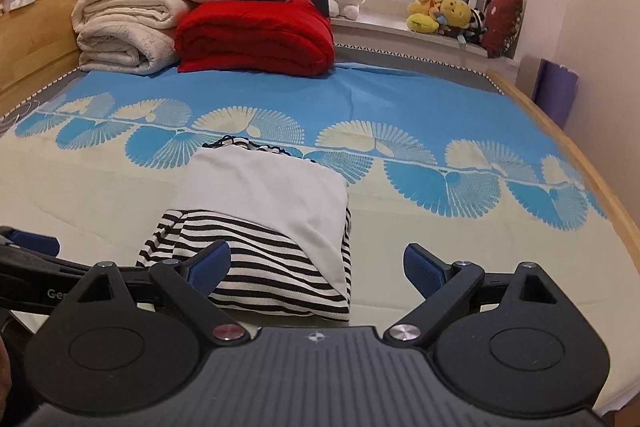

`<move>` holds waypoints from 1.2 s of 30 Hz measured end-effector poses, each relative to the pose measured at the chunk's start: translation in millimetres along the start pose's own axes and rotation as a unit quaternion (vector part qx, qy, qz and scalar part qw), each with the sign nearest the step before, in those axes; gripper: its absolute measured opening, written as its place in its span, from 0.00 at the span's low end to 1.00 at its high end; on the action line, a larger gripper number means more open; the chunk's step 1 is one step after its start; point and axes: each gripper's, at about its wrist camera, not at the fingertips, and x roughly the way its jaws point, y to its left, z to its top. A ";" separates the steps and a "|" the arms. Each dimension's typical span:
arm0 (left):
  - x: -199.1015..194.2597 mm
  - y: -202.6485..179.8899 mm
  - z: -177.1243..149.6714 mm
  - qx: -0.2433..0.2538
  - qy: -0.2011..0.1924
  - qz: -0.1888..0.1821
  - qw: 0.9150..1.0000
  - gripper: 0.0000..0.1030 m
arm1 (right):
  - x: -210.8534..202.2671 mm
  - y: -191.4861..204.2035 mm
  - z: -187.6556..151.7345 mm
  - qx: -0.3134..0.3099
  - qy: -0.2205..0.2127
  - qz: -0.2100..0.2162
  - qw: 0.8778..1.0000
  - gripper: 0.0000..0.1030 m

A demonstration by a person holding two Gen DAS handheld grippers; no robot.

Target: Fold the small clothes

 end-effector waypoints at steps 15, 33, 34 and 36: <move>1.5 -6.2 -1.6 0.000 0.006 -0.001 1.000 0.95 | -0.7 1.5 -1.3 -0.006 -0.001 0.002 1.000 0.92; 3.4 -6.1 -2.1 0.002 0.008 -0.004 1.000 0.95 | 1.4 2.6 -2.6 -0.010 0.003 0.005 1.000 0.92; 4.1 -6.3 -2.3 0.002 0.008 -0.004 1.000 0.95 | 1.4 3.0 -2.7 -0.010 0.003 0.005 1.000 0.92; 5.0 -6.9 -2.7 0.002 0.009 -0.005 1.000 0.95 | 1.4 3.1 -2.5 -0.010 0.003 0.005 1.000 0.92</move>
